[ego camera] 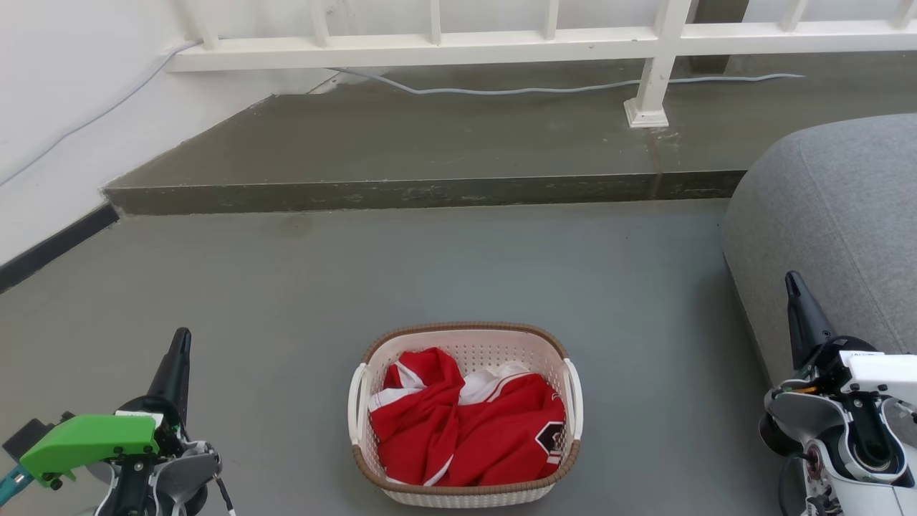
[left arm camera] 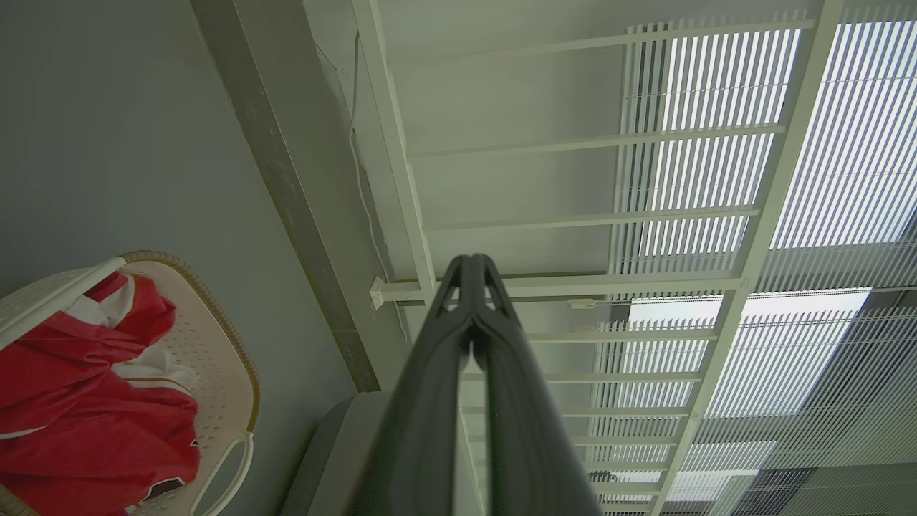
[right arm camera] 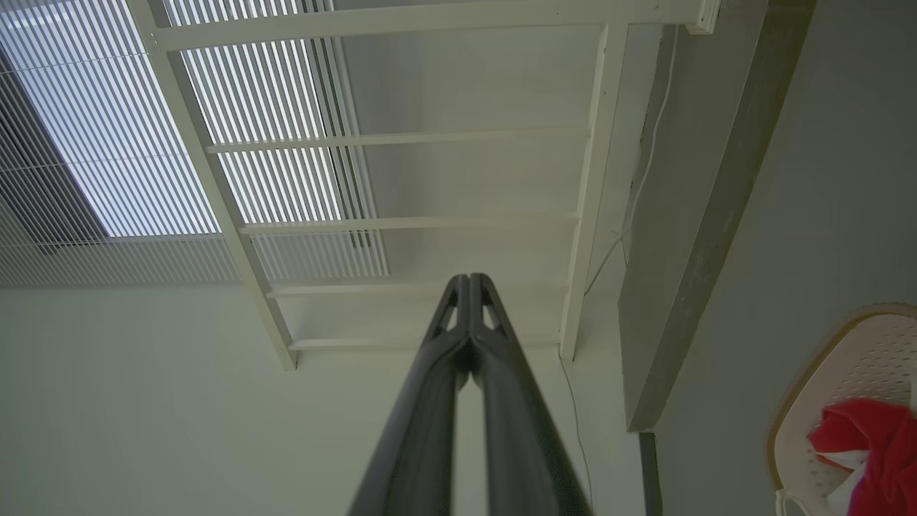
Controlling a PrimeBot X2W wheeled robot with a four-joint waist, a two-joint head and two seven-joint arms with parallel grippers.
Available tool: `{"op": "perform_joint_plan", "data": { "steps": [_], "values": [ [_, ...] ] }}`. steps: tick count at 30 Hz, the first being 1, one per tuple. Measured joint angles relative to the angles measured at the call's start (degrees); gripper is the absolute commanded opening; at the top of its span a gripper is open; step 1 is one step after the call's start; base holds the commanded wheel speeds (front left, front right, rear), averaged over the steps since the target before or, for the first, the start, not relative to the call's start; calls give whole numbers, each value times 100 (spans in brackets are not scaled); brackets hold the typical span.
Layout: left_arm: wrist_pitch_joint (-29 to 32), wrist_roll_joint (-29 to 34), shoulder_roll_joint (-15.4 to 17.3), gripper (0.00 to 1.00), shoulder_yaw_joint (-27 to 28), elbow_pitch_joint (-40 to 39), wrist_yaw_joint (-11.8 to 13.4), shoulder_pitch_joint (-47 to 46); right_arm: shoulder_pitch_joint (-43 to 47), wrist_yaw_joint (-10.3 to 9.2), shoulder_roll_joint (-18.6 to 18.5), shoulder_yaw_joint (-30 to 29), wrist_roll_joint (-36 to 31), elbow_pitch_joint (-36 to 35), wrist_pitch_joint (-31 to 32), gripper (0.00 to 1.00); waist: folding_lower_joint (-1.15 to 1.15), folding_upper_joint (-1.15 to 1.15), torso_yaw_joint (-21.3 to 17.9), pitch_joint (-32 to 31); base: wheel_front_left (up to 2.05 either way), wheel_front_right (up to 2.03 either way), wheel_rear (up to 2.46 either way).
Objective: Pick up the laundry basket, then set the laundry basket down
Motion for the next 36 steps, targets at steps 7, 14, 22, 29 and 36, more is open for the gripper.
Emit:
{"op": "perform_joint_plan", "data": {
  "steps": [7, 14, 22, 29, 36],
  "values": [
    [0, 0, 0, 0, 0, 0, 0, 0, 0, 0, 0, 0, 0, 0, 0, 0, 0, 0, 0, 0, 0, 0, 0],
    [0, 0, 0, 0, 0, 0, 0, 1, 0, 0, 0, 1, 0, 0, 0, 0, 0, 0, 0, 0, 0, 0, 0],
    [1, 1, -52, 100, -2, 102, 5, 31, 70, -4, 53, 1, -1, 100, 0, 100, 0, 0, 0, 1, 0, 0, 0],
    [-66, 2, -85, 100, -73, 91, 5, 119, 169, -4, 68, -8, -32, 107, -60, 100, 0, 0, -2, 2, 0, 0, 0],
    [-185, 70, -83, 100, -145, 38, 5, 118, 170, -4, 36, -4, -187, 97, -164, 100, 0, 0, -3, 6, 0, 0, 0]
  ]
}}
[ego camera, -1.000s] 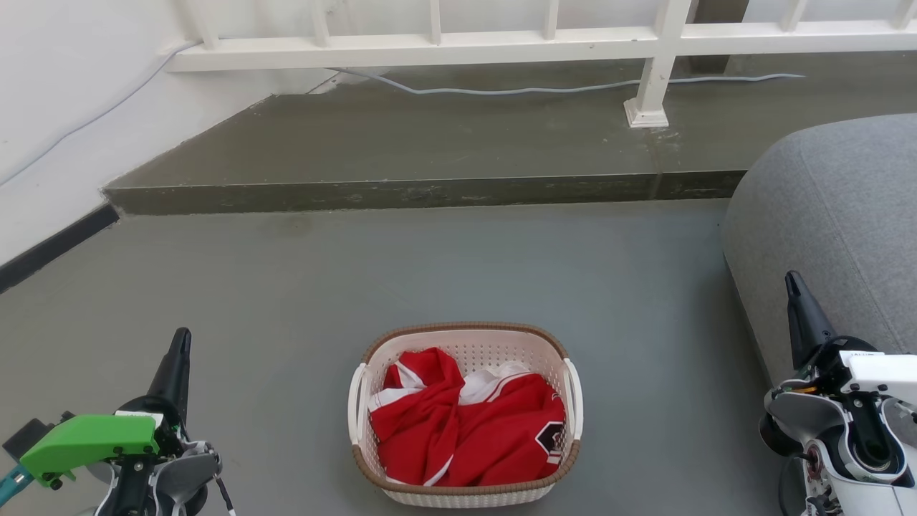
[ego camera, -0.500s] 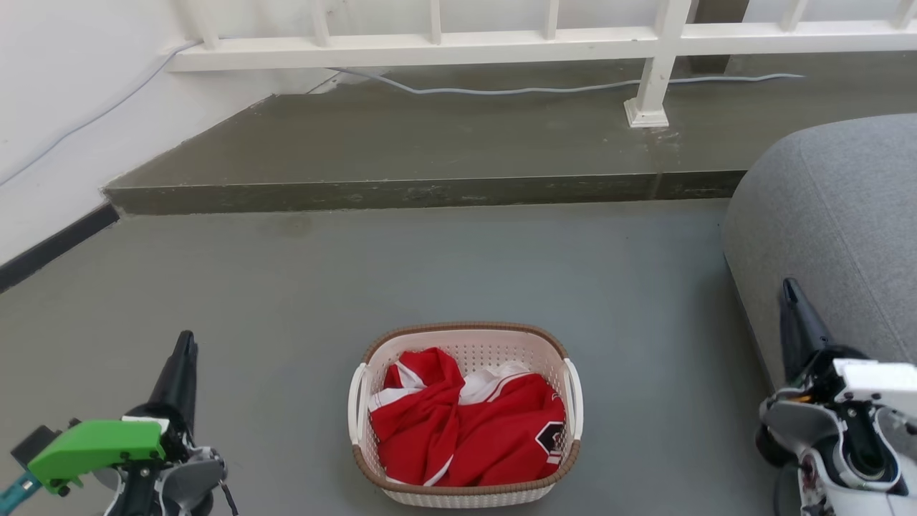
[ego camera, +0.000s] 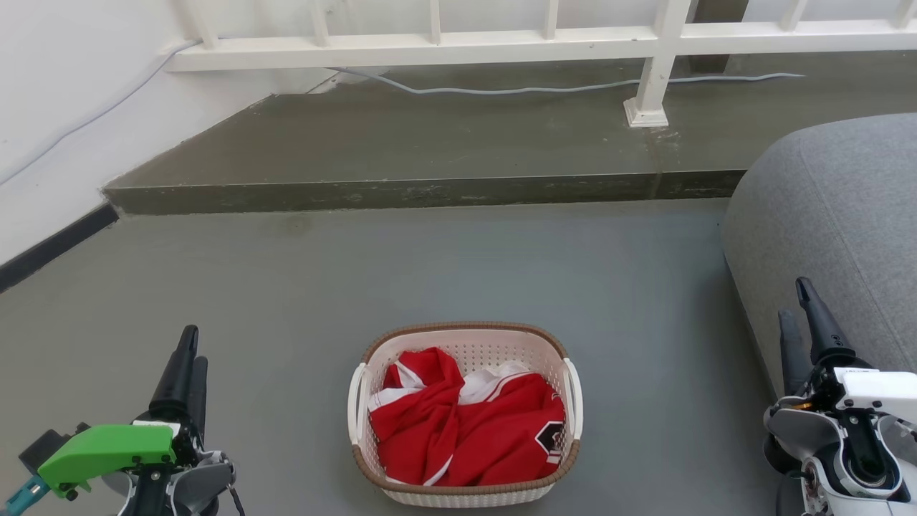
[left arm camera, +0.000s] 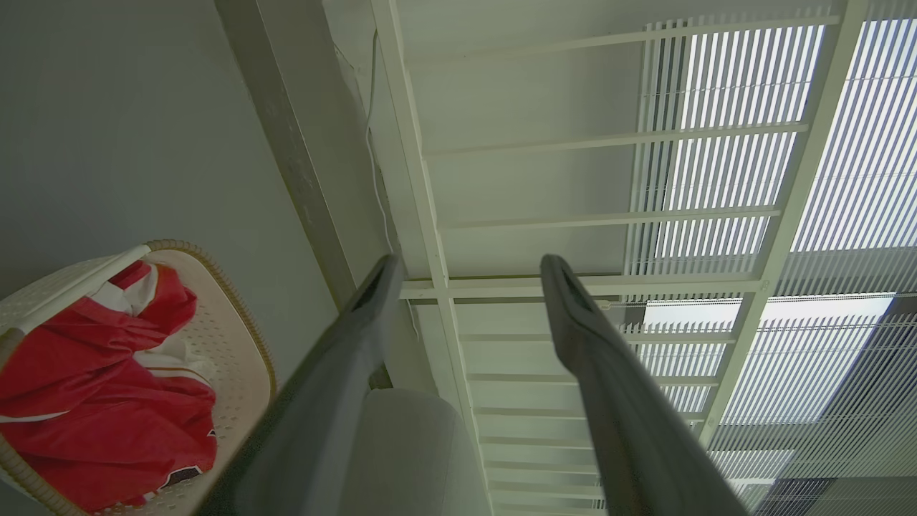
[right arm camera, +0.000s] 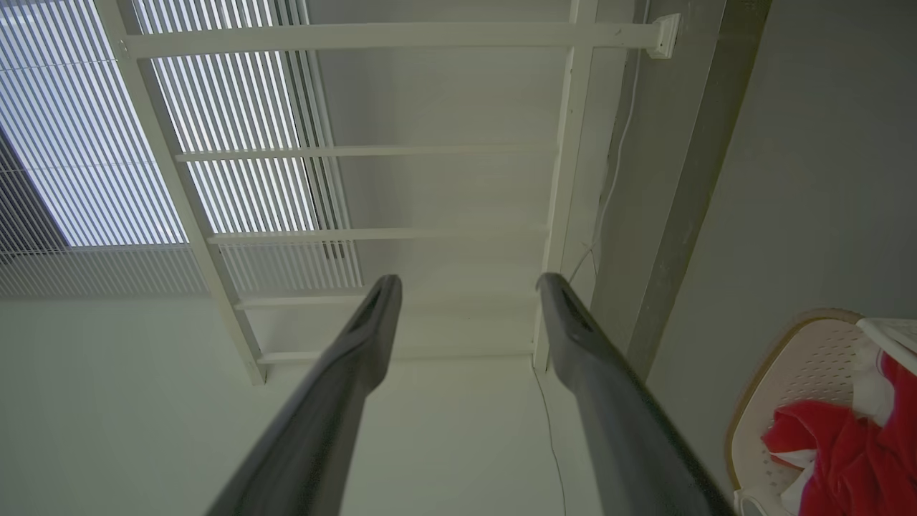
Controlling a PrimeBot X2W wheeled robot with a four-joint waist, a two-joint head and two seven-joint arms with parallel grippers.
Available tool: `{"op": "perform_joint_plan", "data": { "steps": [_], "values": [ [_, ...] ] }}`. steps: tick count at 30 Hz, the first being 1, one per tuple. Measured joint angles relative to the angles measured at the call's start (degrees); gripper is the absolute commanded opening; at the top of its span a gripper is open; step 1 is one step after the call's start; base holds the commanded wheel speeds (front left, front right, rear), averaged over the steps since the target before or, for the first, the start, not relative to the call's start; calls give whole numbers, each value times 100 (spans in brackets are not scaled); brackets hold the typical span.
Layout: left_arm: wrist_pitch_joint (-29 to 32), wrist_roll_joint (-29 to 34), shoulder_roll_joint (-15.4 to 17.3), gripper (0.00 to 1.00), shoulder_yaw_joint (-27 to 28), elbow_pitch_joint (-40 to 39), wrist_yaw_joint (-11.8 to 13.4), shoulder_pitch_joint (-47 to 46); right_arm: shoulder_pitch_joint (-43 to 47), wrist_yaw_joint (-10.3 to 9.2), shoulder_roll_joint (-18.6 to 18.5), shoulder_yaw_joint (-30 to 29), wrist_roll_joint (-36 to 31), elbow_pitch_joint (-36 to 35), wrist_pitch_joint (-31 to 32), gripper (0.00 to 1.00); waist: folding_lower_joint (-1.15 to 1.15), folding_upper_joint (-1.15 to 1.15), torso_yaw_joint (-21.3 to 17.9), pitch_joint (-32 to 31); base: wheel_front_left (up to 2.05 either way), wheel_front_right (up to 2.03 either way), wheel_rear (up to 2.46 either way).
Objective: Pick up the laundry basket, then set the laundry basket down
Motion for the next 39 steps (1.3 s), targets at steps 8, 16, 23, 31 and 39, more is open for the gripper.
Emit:
{"op": "perform_joint_plan", "data": {
  "steps": [8, 16, 23, 31, 39],
  "values": [
    [-261, 531, 114, 100, -169, -30, 0, -8, 8, -1, -178, 121, -537, -7, -243, 100, 0, 0, 6, 0, 0, 0, 0],
    [-417, 1412, 323, 100, -339, -70, 55, -34, 13, -52, -460, 345, -1435, -75, -427, 100, 0, 0, 22, -6, 0, 0, 0],
    [-568, 2268, 410, 100, -463, -265, 207, -172, 5, -205, -627, 537, -2257, -190, -577, 100, 0, 0, 41, -16, 0, 0, 0],
    [-706, 3311, 544, 100, -715, -475, 465, -273, -86, -361, -795, 813, -3233, -454, -734, 100, 0, 0, 62, -29, 0, 0, 0],
    [-884, 4292, 627, 100, -1080, -557, 608, -274, -90, -513, -907, 1162, -4122, -535, -891, 100, 0, 0, 81, -51, 0, 0, 0]
  ]
}}
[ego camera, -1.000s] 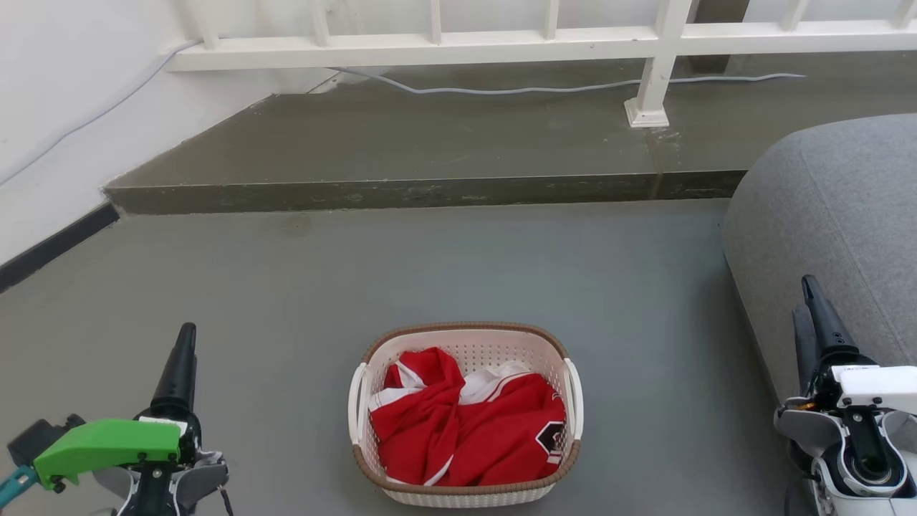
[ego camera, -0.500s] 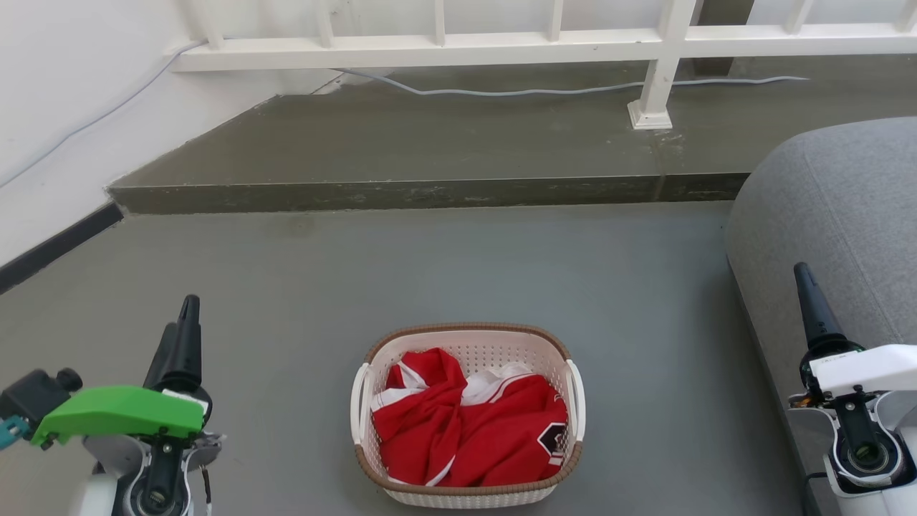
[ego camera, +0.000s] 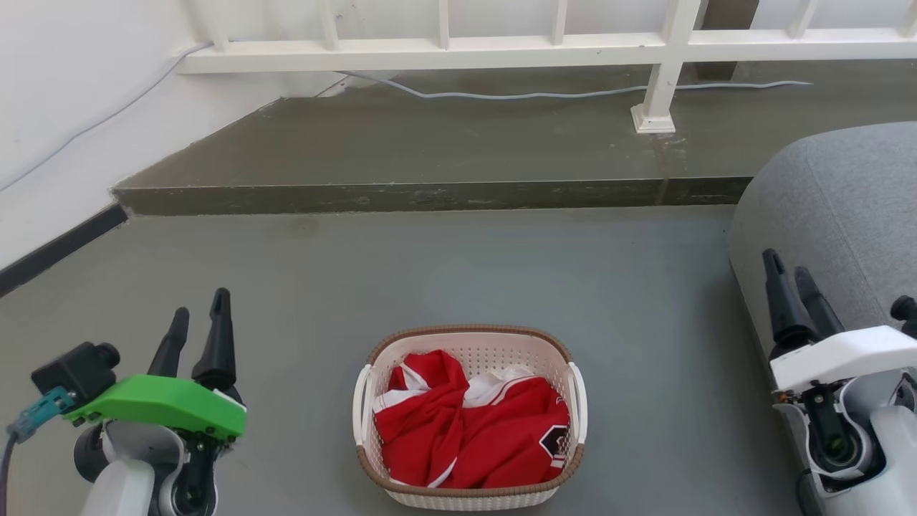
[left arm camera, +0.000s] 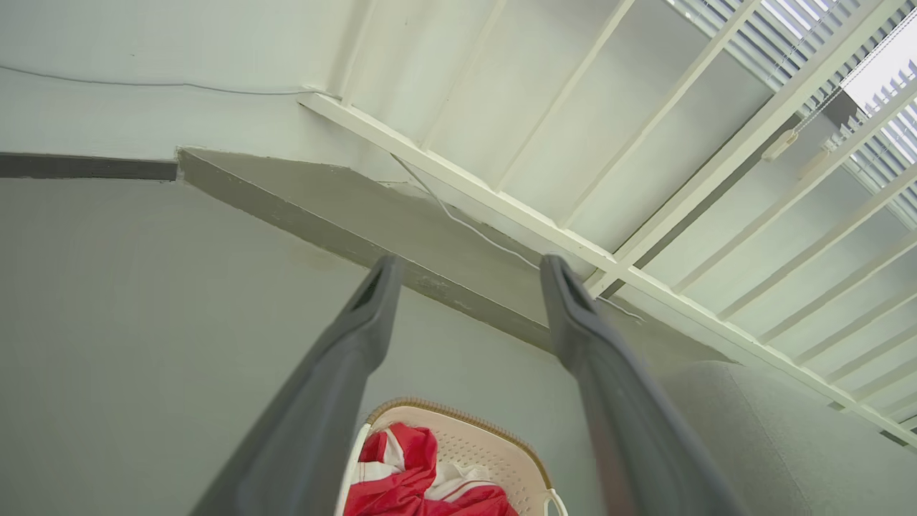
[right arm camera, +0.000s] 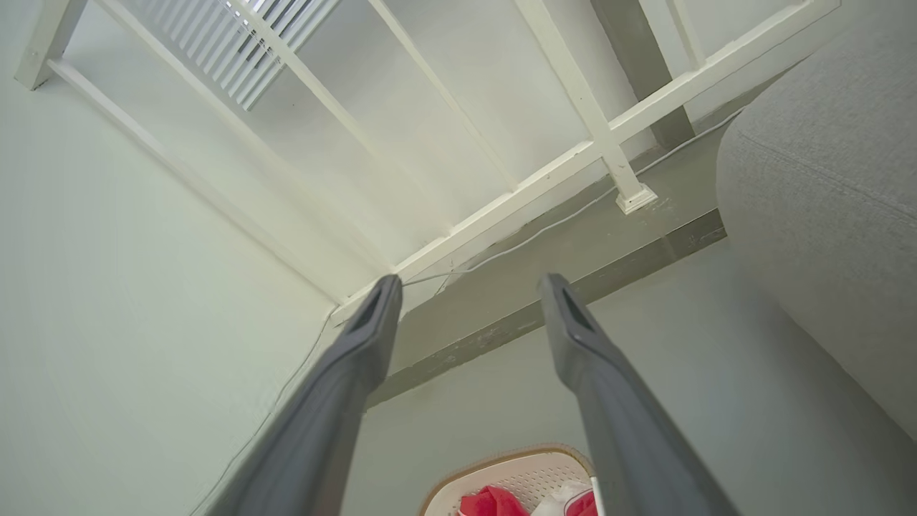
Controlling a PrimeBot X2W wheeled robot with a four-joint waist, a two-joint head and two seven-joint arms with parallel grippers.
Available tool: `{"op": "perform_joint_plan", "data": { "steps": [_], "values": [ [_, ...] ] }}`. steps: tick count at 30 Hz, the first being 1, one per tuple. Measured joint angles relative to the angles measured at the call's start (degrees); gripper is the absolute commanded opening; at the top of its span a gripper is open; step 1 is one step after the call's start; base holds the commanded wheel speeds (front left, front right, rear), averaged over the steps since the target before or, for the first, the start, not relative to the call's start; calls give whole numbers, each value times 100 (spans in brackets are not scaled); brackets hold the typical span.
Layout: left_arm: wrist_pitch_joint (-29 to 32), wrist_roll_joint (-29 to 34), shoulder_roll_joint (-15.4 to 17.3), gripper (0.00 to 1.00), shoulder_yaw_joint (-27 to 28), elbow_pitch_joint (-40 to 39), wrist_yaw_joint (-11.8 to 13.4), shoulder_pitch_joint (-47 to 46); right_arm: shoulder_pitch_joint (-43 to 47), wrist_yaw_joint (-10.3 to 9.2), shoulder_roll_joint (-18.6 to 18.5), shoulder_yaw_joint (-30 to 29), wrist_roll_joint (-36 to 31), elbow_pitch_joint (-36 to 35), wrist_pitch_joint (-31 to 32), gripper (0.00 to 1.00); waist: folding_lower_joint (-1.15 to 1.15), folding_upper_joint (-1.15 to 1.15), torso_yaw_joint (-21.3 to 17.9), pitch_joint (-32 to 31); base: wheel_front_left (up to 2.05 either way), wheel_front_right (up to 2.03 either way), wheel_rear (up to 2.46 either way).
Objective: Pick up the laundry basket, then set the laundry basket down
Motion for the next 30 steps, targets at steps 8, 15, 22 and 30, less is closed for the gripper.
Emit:
{"op": "perform_joint_plan", "data": {
  "steps": [8, 15, 22, 30],
  "values": [
    [-165, 740, 52, 100, -234, 54, 159, 2, 9, -101, -26, 298, -683, 22, -165, 100, 0, 0, 17, -22, 0, 0, 0],
    [-298, 1247, 47, 100, -367, 215, 264, 10, 35, -193, -38, 493, -1182, 94, -310, 100, 0, 0, 25, -50, 0, 0, 0],
    [-436, 1872, 48, 100, -471, 285, 353, 9, 40, -244, -71, 653, -1675, 171, -442, 100, 0, 0, 27, -70, 0, 0, 0],
    [-594, 2574, 49, 100, -626, 242, 474, -1, 39, -301, -137, 813, -2214, 178, -614, 100, 0, 0, 18, -86, 0, 0, 0]
  ]
}}
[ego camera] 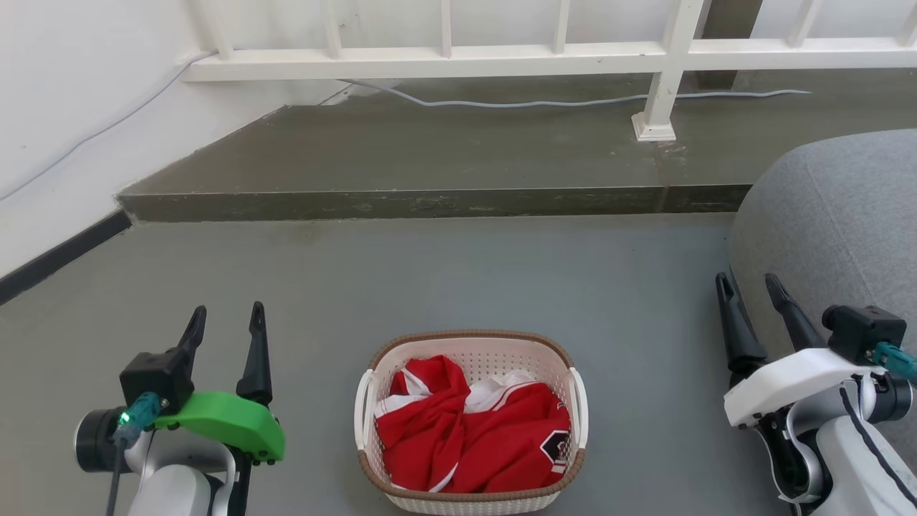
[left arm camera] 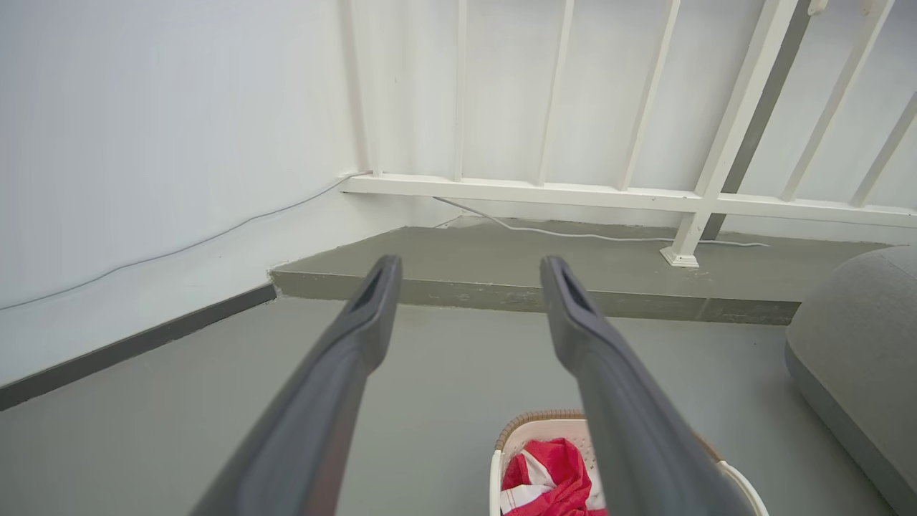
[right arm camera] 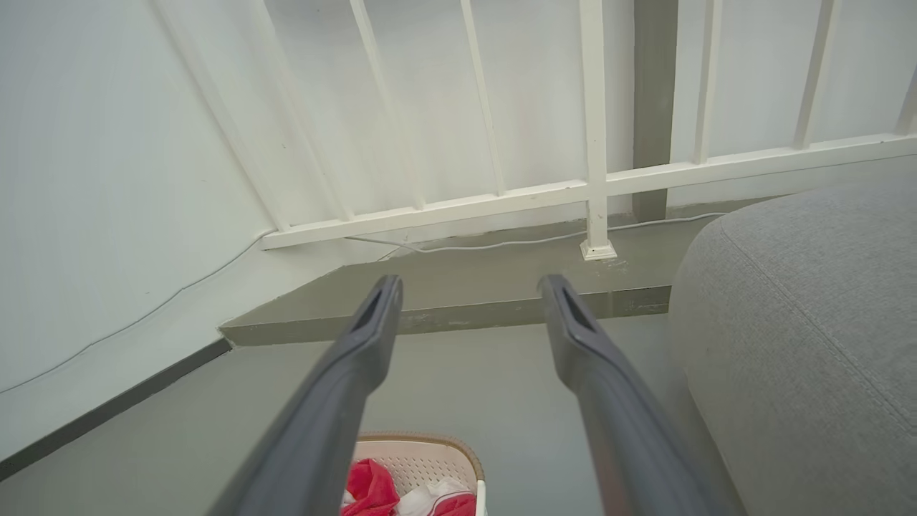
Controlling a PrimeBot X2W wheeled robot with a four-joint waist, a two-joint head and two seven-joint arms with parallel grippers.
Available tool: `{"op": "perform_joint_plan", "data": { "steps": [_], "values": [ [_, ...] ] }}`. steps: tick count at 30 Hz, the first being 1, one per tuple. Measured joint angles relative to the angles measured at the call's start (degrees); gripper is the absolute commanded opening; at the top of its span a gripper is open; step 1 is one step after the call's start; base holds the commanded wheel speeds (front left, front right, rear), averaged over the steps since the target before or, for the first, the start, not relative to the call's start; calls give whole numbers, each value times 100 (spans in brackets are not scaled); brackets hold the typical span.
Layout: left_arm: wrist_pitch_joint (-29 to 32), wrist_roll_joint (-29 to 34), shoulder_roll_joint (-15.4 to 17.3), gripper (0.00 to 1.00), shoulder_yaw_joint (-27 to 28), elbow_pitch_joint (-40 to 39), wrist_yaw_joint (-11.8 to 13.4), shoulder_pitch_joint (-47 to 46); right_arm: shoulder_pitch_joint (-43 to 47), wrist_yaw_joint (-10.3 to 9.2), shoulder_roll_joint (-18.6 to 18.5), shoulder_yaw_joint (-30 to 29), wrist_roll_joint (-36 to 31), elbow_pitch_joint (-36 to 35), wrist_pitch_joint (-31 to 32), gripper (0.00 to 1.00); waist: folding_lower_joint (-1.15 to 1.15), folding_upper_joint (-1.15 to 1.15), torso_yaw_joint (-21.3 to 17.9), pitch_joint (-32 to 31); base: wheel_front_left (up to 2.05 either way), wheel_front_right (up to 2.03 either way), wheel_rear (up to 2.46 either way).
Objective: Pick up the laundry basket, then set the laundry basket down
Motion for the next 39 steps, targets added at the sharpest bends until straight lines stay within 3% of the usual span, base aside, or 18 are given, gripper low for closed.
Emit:
{"op": "perform_joint_plan", "data": {
  "steps": [20, 39],
  "values": [
    [-288, 1299, -135, 100, -182, 41, 260, -82, 0, -196, -59, 208, -1252, 68, -408, 100, 0, 0, 6, -27, 0, 0, 0],
    [-76, 947, -199, 100, -11, 121, 276, -95, 1, -169, -10, 56, -1183, 123, -427, 100, 0, 0, 12, -59, 0, 0, 0]
  ]
}}
